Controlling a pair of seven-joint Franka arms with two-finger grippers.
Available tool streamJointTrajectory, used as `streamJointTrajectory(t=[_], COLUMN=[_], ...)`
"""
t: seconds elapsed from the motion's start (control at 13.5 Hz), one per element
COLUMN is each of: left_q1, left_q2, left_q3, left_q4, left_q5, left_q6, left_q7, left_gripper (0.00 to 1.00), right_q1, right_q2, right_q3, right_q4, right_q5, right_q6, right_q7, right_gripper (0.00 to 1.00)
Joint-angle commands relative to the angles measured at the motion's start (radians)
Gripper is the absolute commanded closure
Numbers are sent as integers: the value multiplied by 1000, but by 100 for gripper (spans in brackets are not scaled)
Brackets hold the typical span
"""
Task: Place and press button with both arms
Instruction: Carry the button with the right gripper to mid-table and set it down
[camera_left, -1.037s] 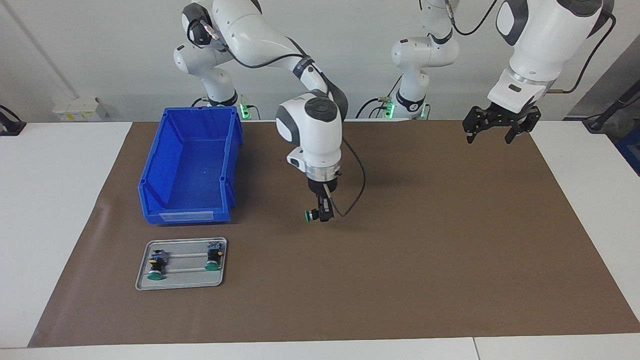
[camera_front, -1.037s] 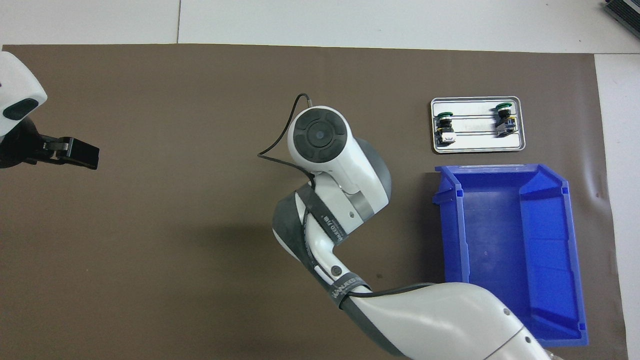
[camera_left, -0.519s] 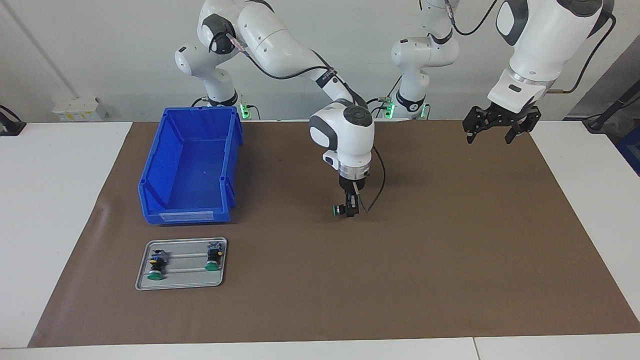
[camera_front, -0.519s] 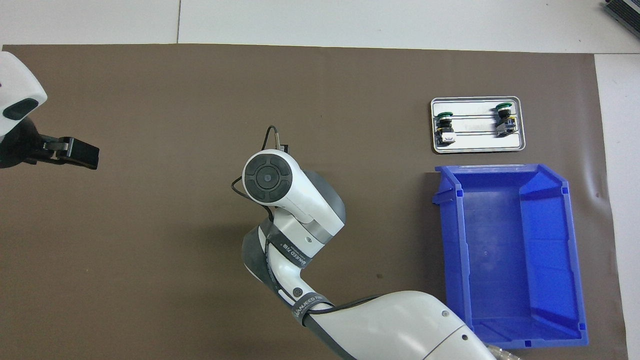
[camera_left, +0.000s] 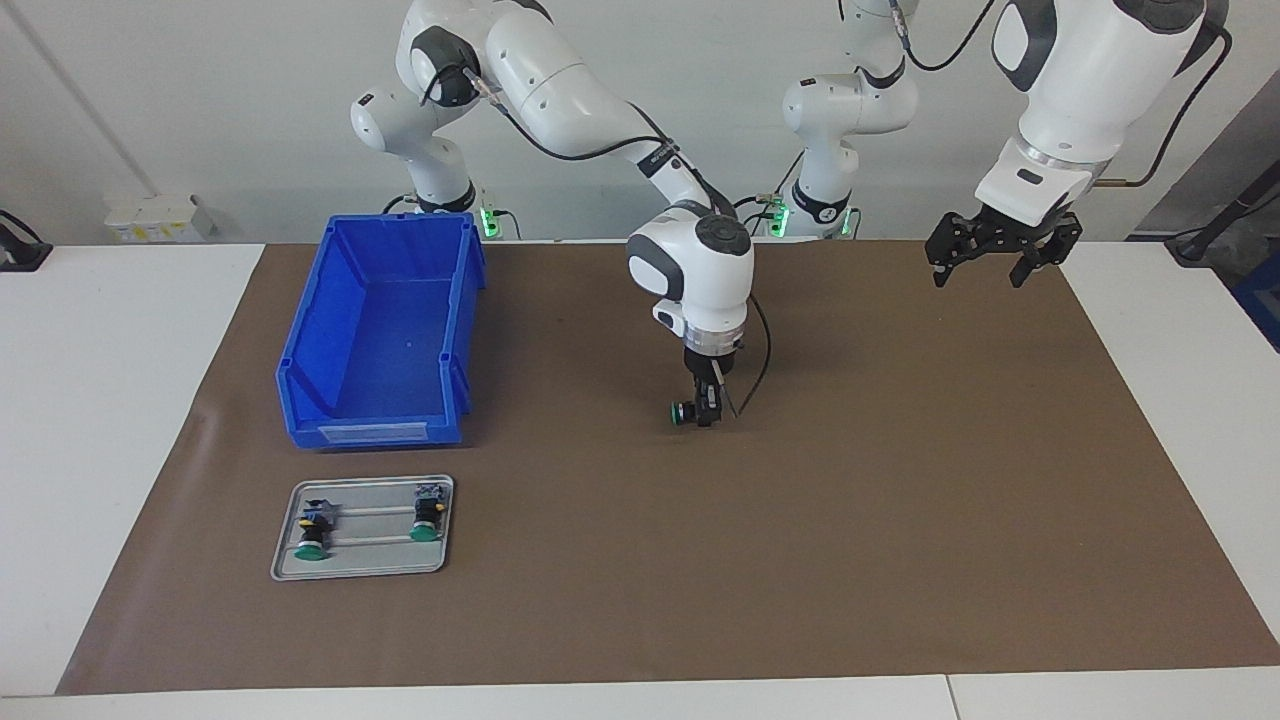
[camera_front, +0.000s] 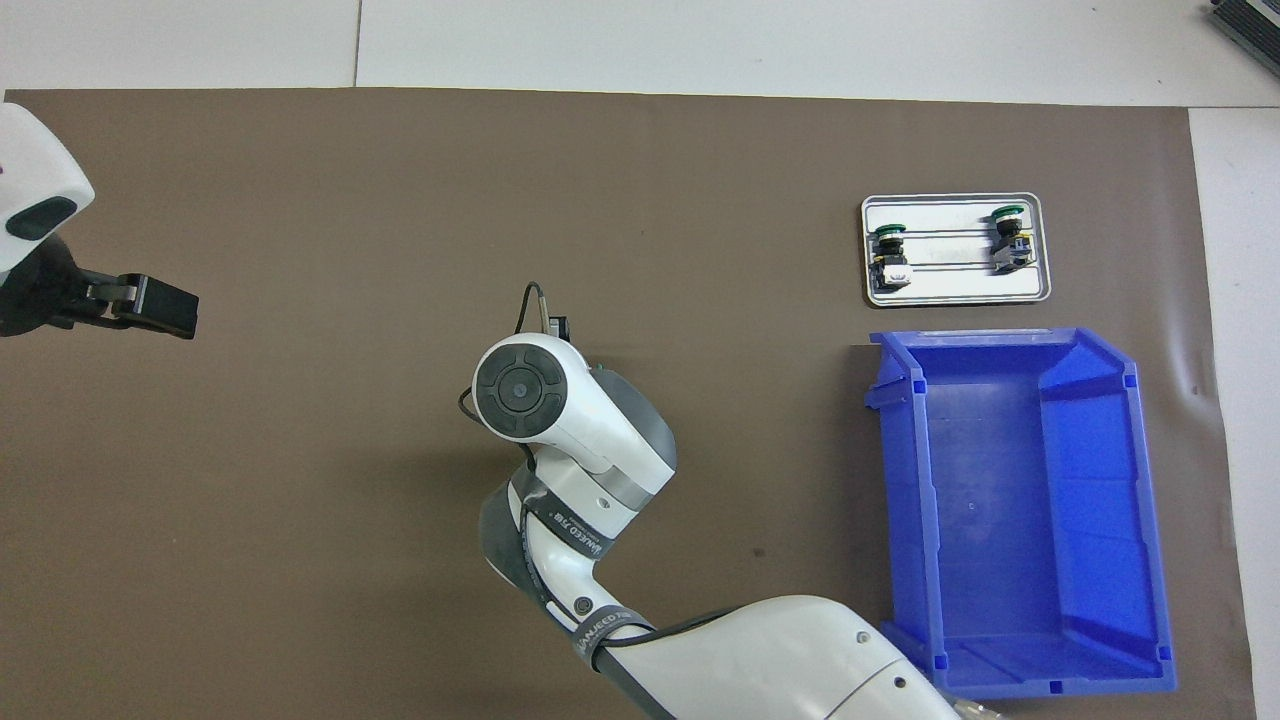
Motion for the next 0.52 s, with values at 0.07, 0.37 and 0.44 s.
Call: streamJointTrajectory(t=[0.07, 0.37, 0.44], left_q1=[-6, -8, -18], left_q2=[-5, -6, -17], left_q3=[4, 3, 3], left_q4=[10, 10, 3], left_q5=[20, 20, 20], left_q6=[-21, -32, -43], left_q7=[5, 6, 5], left_gripper=[0, 0, 0], right_q1=[-14, -54, -80], right_q2=[-18, -51, -83], right_q3=[0, -6, -4], right_q4=[8, 10, 0], right_q5=[-70, -103, -98], right_q6=[20, 19, 20], right_q7=[-16, -252, -350], right_gripper=[0, 0, 0])
